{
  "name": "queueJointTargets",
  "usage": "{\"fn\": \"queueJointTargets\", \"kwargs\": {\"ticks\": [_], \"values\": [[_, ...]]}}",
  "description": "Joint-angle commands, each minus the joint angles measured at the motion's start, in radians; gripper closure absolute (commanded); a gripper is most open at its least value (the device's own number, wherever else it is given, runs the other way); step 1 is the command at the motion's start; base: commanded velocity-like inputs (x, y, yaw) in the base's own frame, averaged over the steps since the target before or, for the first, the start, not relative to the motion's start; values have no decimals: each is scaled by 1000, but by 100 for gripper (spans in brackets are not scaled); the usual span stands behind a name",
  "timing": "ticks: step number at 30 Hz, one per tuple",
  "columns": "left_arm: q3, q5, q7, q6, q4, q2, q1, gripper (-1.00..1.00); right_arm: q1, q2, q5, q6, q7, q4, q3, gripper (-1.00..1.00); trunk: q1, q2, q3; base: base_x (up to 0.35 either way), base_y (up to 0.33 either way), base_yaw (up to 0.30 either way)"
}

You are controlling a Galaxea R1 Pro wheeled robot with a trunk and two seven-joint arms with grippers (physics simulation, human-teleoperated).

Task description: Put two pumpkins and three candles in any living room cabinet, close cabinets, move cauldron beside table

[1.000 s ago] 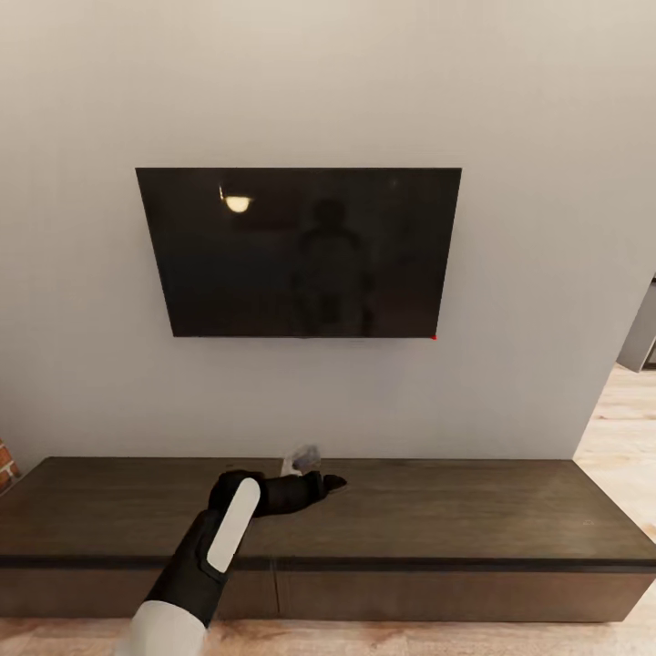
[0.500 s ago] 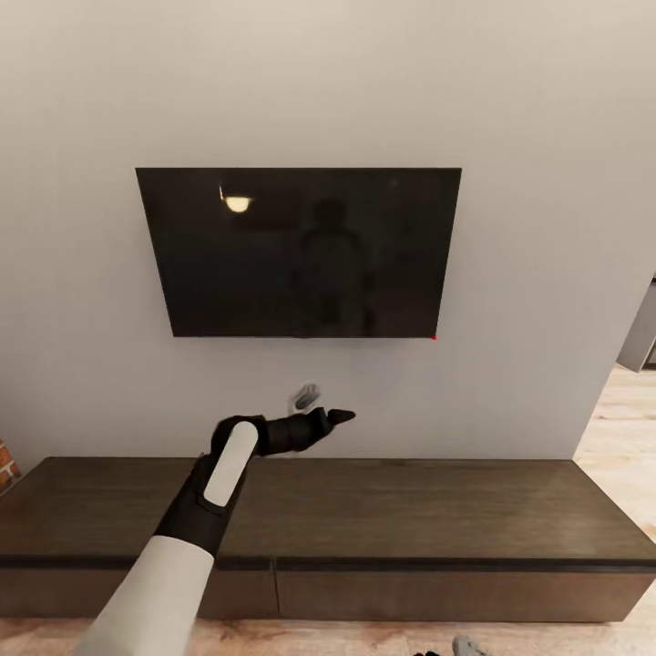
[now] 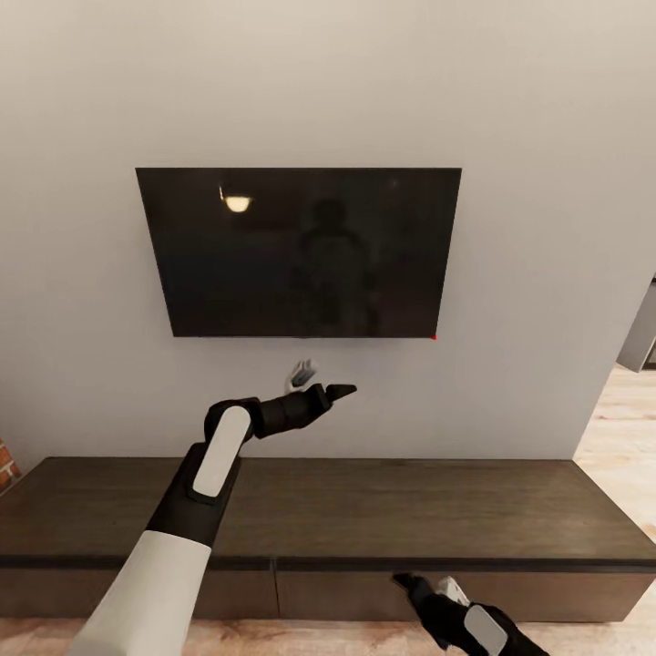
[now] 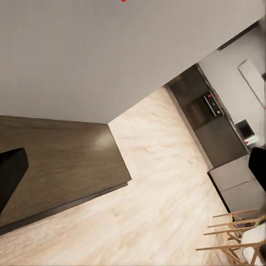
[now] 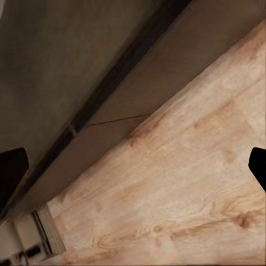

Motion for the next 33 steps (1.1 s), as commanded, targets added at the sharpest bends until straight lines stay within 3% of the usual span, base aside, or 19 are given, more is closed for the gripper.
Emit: {"fn": "queueJointTargets", "kwargs": {"ticks": [1,5,10,13,23,25,28,33], "values": [[1,4,-4,3,-1,0,-1,-100,-1,-8,-27,6,31,11,-6,-100,0,-1,-1,0,0,0],[-3,13,-5,-4,3,-1,-1,-100,-1,-30,-67,7,127,68,-8,-100,4,-8,-4,0,0,0],[-54,19,-6,-25,4,-1,-1,-100,0,-37,-77,7,302,96,-8,-100,23,-43,-20,0,0,0],[-66,21,-5,-29,4,-2,-1,-100,0,-38,-78,5,341,103,-7,-100,34,-64,-29,0,0,0],[-78,44,-5,-31,5,-3,-2,-100,1,-38,-79,6,364,95,-9,-100,73,-134,-61,0,0,0],[-79,89,-5,-31,5,-3,-2,-100,1,-38,-81,8,367,94,-9,-100,80,-148,-67,0,0,0],[-83,108,-7,-29,2,-3,-3,-100,0,-38,-81,6,363,93,-9,-100,92,-169,-76,0,0,0],[-142,113,-26,-29,3,-3,-21,-100,-2,-37,-81,6,357,79,-9,-100,111,-204,-92,0,0,0]]}}
